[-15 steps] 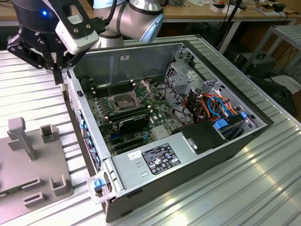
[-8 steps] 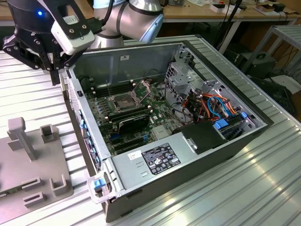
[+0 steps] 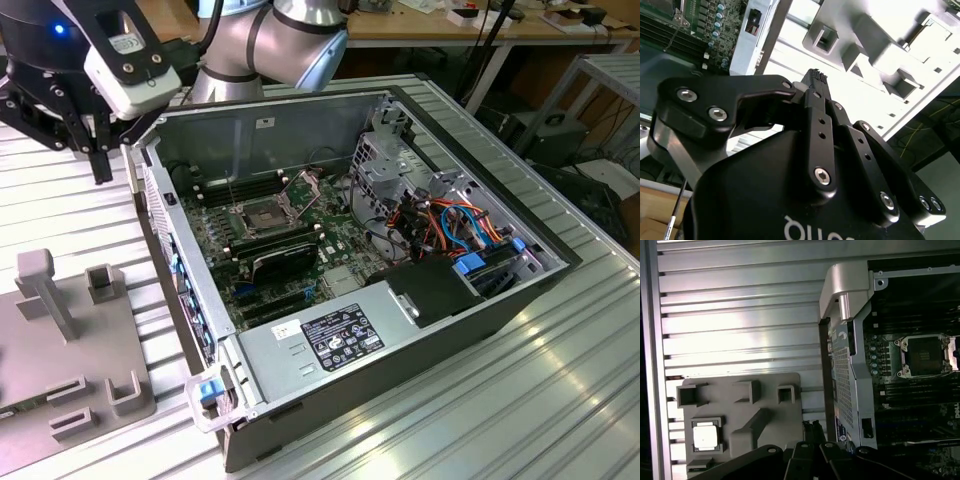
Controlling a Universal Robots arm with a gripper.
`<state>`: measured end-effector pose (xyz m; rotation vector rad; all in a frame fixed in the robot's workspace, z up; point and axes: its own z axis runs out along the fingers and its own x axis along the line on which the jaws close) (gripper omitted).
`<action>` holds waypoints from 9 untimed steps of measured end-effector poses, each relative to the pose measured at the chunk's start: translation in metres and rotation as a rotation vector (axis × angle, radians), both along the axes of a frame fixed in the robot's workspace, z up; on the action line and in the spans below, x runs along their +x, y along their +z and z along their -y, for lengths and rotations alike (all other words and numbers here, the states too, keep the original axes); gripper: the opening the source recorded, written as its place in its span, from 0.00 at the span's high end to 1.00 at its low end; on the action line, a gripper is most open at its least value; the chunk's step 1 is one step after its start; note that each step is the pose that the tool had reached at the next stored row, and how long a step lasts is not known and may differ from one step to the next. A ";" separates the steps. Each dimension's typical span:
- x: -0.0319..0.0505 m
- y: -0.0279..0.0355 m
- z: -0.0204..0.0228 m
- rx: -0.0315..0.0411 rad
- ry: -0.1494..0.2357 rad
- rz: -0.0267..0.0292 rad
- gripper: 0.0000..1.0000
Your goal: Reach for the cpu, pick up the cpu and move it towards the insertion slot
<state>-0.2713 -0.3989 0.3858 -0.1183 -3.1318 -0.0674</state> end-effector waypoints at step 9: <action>-0.0130 -0.0002 0.0000 0.0000 0.000 0.0000 0.89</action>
